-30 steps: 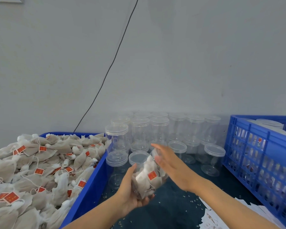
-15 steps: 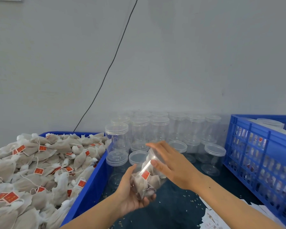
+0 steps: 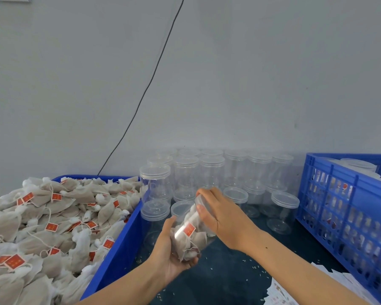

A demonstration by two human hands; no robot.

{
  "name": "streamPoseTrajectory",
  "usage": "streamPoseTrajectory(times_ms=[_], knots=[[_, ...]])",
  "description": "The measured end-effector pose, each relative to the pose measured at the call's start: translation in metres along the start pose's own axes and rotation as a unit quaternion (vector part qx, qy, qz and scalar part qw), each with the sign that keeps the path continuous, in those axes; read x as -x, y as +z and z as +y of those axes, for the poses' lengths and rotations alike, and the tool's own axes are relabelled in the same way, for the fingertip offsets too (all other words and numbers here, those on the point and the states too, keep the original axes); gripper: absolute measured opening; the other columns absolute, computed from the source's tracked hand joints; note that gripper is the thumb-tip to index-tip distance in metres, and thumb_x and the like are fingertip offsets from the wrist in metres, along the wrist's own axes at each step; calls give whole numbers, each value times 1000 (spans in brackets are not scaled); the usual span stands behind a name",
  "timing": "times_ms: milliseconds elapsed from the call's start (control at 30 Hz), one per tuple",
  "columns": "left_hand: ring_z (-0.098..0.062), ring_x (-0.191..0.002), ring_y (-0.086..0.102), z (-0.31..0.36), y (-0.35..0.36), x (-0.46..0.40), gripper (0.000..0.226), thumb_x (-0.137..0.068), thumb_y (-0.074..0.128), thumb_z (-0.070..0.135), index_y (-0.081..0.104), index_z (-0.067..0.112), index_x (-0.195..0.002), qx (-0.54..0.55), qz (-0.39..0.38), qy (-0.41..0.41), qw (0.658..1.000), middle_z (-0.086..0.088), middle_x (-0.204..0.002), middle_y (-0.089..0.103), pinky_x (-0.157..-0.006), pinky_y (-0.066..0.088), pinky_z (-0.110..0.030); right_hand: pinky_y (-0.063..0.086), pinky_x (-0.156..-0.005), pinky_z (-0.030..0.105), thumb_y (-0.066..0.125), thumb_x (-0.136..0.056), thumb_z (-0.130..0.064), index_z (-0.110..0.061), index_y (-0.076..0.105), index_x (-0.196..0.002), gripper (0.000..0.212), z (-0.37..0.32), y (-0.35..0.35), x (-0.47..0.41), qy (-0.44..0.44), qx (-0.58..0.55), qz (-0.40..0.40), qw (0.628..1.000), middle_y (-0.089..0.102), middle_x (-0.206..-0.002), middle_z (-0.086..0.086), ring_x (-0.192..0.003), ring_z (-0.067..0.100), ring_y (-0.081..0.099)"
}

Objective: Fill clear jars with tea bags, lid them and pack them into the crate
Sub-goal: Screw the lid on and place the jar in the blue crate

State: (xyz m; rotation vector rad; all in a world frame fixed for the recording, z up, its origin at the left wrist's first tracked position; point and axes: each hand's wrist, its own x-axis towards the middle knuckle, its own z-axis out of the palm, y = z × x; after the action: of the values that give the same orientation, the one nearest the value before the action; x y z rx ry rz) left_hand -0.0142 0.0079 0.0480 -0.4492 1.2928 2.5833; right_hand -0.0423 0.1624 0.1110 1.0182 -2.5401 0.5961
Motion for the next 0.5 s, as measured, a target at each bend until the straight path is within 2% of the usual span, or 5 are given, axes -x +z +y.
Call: streamPoseTrajectory(times_ms=[167, 267, 333, 400, 500], knots=[[-31, -69, 56, -1, 2, 5, 54, -89, 50, 51, 62, 2, -106, -8, -10, 49, 999, -25, -87, 68, -55, 50, -33, 46, -87, 31, 15, -92, -61, -23, 34, -135, 61, -2, -6, 4, -13, 4, 7, 1000, 41, -125, -4, -102, 16, 50], [-35, -84, 59, -1, 4, 4, 59, -93, 45, 54, 58, 3, -119, 9, -23, 50, 998, -27, -100, 67, -62, 56, -38, 37, -101, 27, 27, -80, -76, -30, 21, -145, 80, -2, -7, 1, 47, -145, 7, 988, 33, -138, -8, -122, 10, 40], [-38, -89, 61, 0, 3, 4, 60, -94, 43, 55, 56, 2, -121, 40, -40, 43, 997, -27, -104, 68, -69, 58, -42, 36, -100, 29, 42, -69, -82, -36, 13, -145, 93, -6, -4, -1, 141, -340, 47, 929, 34, -139, -4, -126, 13, 40], [-41, -93, 66, 2, 1, 3, 60, -96, 41, 55, 56, 2, -121, 65, -58, 44, 995, -28, -106, 69, -74, 59, -48, 45, -100, 38, 61, -65, -69, -41, 11, -141, 95, -10, 3, 0, 208, -506, 59, 835, 46, -136, 2, -122, 20, 51], [-44, -103, 66, 2, -3, 1, 67, -96, 33, 58, 56, 1, -123, 65, -92, 31, 993, -30, -113, 65, -77, 59, -51, 48, -99, 47, 80, -54, -47, -39, 17, -139, 106, -15, 21, 7, 250, -607, 41, 754, 58, -127, 6, -112, 25, 61]])
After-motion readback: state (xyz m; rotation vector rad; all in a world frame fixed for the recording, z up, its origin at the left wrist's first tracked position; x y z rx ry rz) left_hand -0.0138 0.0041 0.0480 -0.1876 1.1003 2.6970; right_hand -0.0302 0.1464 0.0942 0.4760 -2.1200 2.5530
